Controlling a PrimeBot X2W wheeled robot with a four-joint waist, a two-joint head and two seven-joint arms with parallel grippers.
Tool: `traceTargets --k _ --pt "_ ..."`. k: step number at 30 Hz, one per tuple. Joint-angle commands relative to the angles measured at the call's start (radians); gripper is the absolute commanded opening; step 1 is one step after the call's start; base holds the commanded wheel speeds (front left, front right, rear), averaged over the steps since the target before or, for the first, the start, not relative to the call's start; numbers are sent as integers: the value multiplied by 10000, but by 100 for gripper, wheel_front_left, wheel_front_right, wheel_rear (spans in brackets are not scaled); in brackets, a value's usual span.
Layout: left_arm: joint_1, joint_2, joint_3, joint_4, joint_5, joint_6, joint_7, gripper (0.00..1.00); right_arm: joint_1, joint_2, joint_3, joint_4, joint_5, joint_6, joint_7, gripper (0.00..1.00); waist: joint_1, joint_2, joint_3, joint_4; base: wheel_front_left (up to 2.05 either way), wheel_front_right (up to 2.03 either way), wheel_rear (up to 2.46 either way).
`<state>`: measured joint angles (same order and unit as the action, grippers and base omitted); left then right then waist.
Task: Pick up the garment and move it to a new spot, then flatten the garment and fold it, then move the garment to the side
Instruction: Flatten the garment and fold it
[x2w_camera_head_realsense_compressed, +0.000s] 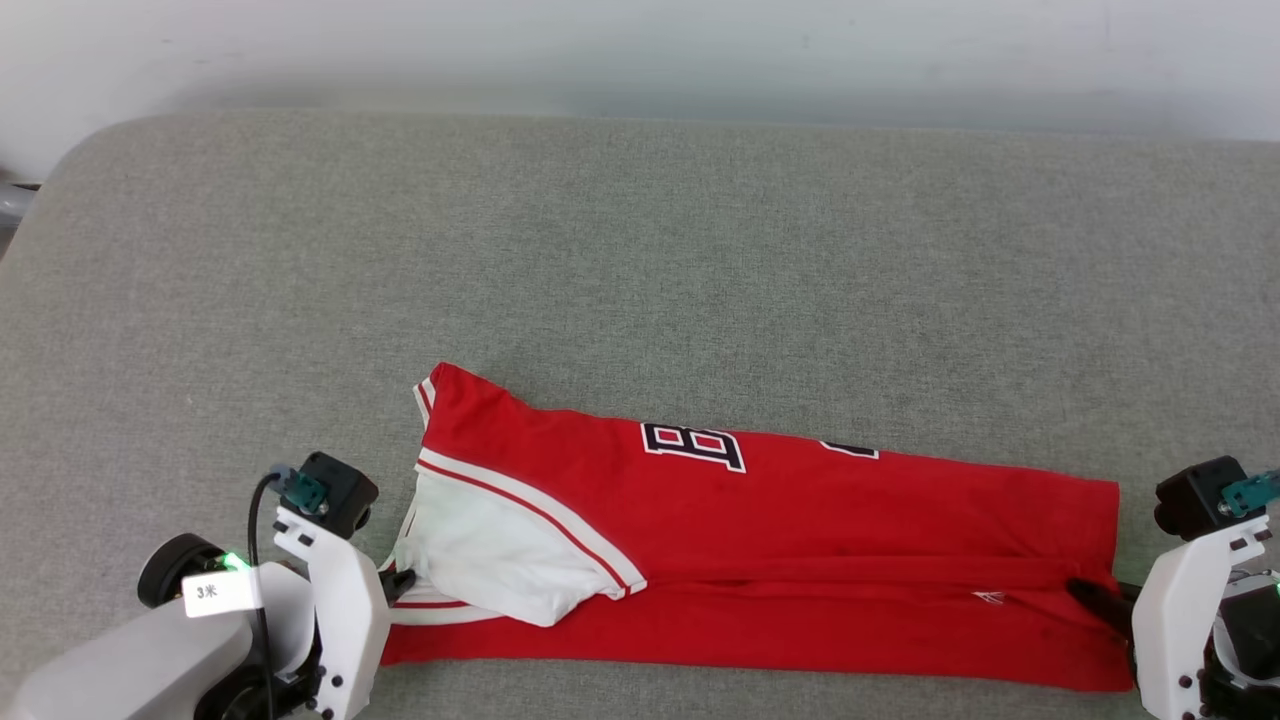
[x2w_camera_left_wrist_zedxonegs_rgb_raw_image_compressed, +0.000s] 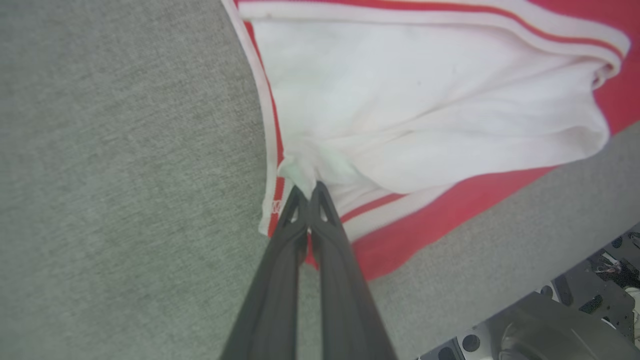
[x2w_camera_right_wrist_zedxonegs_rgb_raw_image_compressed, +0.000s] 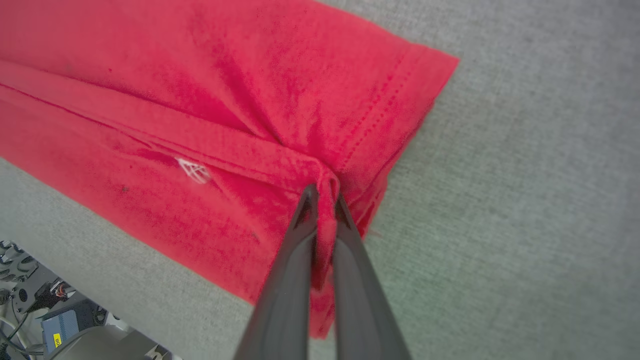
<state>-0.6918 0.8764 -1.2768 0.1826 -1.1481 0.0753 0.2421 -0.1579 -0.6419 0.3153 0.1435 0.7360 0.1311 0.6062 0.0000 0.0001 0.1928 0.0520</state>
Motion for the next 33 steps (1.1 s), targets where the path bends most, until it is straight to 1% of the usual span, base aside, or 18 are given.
traceTargets --k 1,2,3,5,8,9,11,12,17,20,22,26,30,33 --pt "187 -105 14 176 106 74 -168 57 167 135 -55 123 -116 -10 -85 0 0 -1 37 -3 0 0 0" --pt "217 -187 52 318 93 127 -314 100 203 223 -78 178 -153 -8 -159 38 0 -1 38 4 0 0 0" --pt "271 -261 109 406 77 151 -475 100 236 335 -140 199 -152 -8 -261 100 0 -1 22 13 0 0 0" --pt "323 -312 195 507 150 183 -849 100 253 436 -291 92 -156 -8 -517 100 0 -1 -83 42 0 0 0" --pt "404 -292 448 361 294 424 -1637 100 448 523 -584 -298 71 -8 -748 100 0 -1 -343 80 0 0 0" --pt "443 -279 533 249 350 525 -1939 100 549 502 -696 -451 146 -8 -782 100 0 -1 -439 101 0 0 0" --pt "613 -222 775 34 414 870 -2591 100 746 385 -962 -903 307 -8 -841 100 0 -1 -618 133 0 0 0" --pt "880 -233 1137 -296 501 1547 -3595 100 985 212 -1447 -1380 491 -8 -722 100 0 -1 -733 151 0 0 0" --pt "1299 -326 1640 -599 932 2679 -4765 100 1140 83 -2385 -1669 758 -8 -274 100 0 -1 -842 289 0 0 0" --pt "1588 -512 2128 -741 1231 3247 -5034 100 1061 74 -2729 -1473 996 -8 257 100 0 -1 -867 382 0 0 0" --pt "1805 -635 2537 -861 1615 3584 -5071 100 985 63 -2896 -1219 1165 -8 712 100 0 -1 -874 466 0 0 0" --pt "2500 -1022 3848 -1298 2740 4108 -5086 100 740 200 -3164 -584 1472 -8 1581 100 0 -1 -812 623 0 0 0" --pt "3314 -1504 5161 -1660 3968 4372 -5090 100 546 393 -3338 161 1628 -8 2225 100 0 -1 -711 817 0 0 0" --pt "3964 -1935 6029 -1836 4774 4339 -5090 100 431 560 -3453 547 1686 -7 2424 100 0 -1 -603 968 0 0 0"
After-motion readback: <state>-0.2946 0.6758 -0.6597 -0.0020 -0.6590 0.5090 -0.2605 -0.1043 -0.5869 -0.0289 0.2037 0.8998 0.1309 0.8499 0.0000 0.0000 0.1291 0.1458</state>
